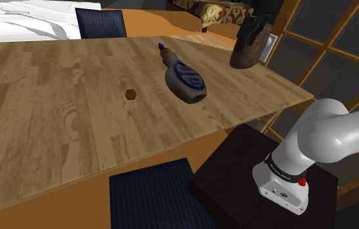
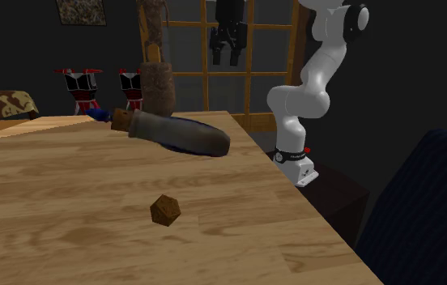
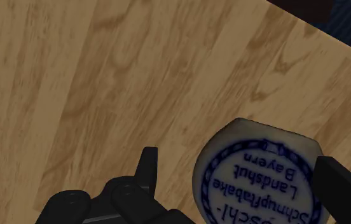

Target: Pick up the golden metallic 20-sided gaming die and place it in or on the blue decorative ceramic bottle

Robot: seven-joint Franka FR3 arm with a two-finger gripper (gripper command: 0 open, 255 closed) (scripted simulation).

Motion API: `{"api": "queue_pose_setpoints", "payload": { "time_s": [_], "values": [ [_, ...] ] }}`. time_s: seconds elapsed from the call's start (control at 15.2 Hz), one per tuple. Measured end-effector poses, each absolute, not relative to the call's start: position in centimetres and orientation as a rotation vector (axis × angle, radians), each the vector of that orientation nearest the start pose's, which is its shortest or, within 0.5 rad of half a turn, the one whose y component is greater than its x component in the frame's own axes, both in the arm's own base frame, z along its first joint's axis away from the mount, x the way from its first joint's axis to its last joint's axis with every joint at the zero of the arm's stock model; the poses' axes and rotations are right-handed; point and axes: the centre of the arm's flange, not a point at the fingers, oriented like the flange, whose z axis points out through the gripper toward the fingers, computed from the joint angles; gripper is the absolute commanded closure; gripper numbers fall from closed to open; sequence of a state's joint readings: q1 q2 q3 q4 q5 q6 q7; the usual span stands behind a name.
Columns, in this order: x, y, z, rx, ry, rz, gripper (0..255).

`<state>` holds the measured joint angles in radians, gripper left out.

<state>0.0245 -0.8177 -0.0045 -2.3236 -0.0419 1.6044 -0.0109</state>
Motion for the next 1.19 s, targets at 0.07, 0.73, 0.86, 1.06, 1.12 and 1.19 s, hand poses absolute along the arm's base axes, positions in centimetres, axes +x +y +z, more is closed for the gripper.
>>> {"api": "queue_pose_setpoints", "payload": {
  "time_s": [0.07, 0.73, 0.86, 1.06, 1.12, 1.19],
  "values": [
    [30.2, 0.1, 61.9, -3.175, -0.05, -0.157, 0],
    [37.4, 7.2, 56.6, -3.159, -0.05, -0.166, 0],
    [39.2, 9.2, 55.6, -3.155, -0.05, -0.169, 0],
    [41.7, 11.5, 53.9, -3.149, -0.049, -0.173, 0],
    [42.3, 12.5, 53.0, -3.147, -0.05, -0.173, 0],
    [43.2, 13.6, 52.7, -3.145, -0.049, -0.175, 0]
  ]
}}
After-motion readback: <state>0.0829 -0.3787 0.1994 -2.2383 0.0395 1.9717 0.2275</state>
